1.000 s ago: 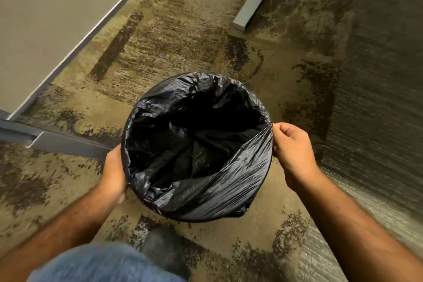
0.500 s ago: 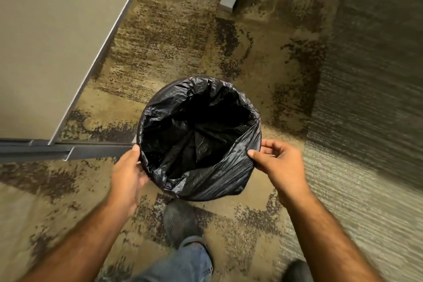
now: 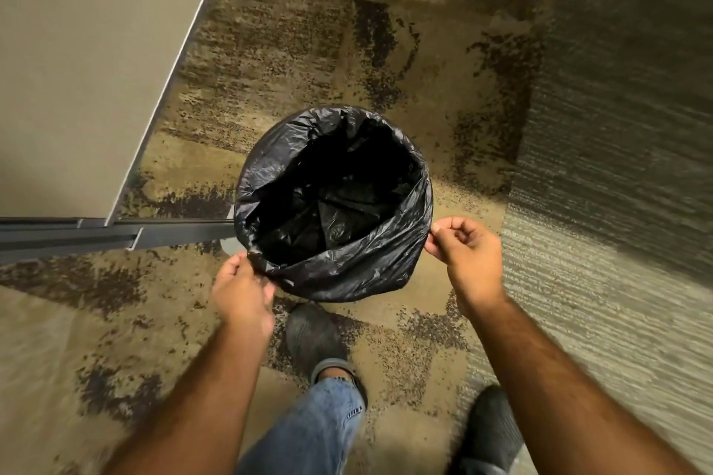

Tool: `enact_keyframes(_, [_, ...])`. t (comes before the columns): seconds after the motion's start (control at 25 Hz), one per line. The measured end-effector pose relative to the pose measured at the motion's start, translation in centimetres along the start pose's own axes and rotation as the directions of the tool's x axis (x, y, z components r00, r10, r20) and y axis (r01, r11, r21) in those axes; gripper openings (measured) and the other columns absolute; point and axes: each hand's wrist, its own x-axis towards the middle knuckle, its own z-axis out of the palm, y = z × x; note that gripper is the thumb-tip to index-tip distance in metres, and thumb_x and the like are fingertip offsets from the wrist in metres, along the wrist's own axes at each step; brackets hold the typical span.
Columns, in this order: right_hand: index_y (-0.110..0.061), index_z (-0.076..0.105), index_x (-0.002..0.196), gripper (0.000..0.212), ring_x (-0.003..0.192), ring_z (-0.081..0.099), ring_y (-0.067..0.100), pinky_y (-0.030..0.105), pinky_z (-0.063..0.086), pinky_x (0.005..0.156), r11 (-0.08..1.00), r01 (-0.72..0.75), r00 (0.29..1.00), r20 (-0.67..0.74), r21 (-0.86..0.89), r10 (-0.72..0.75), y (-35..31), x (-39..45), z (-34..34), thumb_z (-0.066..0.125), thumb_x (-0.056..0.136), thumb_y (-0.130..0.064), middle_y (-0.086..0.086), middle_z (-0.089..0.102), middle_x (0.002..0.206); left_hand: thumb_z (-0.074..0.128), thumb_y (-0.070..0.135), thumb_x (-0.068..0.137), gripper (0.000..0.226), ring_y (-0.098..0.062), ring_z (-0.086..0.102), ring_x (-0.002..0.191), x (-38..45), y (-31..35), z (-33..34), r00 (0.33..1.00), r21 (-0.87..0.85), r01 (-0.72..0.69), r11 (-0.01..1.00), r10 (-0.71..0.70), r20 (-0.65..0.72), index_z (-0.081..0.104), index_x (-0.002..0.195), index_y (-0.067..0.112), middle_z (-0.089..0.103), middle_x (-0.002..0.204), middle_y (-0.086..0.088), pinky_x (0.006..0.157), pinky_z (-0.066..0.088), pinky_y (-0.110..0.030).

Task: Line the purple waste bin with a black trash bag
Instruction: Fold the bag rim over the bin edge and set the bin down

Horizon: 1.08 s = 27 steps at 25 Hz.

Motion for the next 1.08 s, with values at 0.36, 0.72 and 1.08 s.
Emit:
enact_keyframes(0.36, [-0.005,0.071,0.090,0.022,0.078,0.072,0.018,0.025,0.062,0.069,0.975,-0.182,0.983,-0.037,-0.126,0.179,0.0,-2.5,1.9,0.090,0.082,-0.011,0.011,0.073,0.085,0.065,0.043,0.104,0.029,-0.020,0.070,0.087,-9.2,-6.1,1.5,0.998,0.106,0.052,0.993,-0.056,0.038,0.064,0.105,0.015,0.069,0.099,-0.005,0.077,0.062,-0.039])
enact_keyframes(0.72, [-0.002,0.077,0.095,0.019,0.077,0.081,0.019,0.026,0.066,0.072,0.971,-0.227,0.973,-0.018,0.073,0.229,0.8,-3.4,-0.4,0.075,0.086,0.015,0.010,0.083,0.083,0.075,0.007,0.098,0.006,-0.026,0.084,0.081,-9.2,-7.5,-0.8,0.984,0.050,0.060,0.997,-0.067,0.163,0.075,0.099,0.002,0.084,0.085,-0.015,0.068,0.066,-0.026])
enact_keyframes(1.08, [-0.006,0.074,0.096,0.013,0.081,0.071,0.020,0.029,0.061,0.074,0.980,-0.198,0.980,0.033,0.014,0.198,0.8,-2.9,0.5,0.070,0.091,0.005,0.011,0.077,0.090,0.067,-0.001,0.099,0.013,-0.019,0.083,0.079,-7.6,-8.1,0.0,0.965,0.357,-0.012,0.934,-0.083,0.249,0.075,0.091,0.005,0.085,0.088,-0.012,0.065,0.065,-0.029])
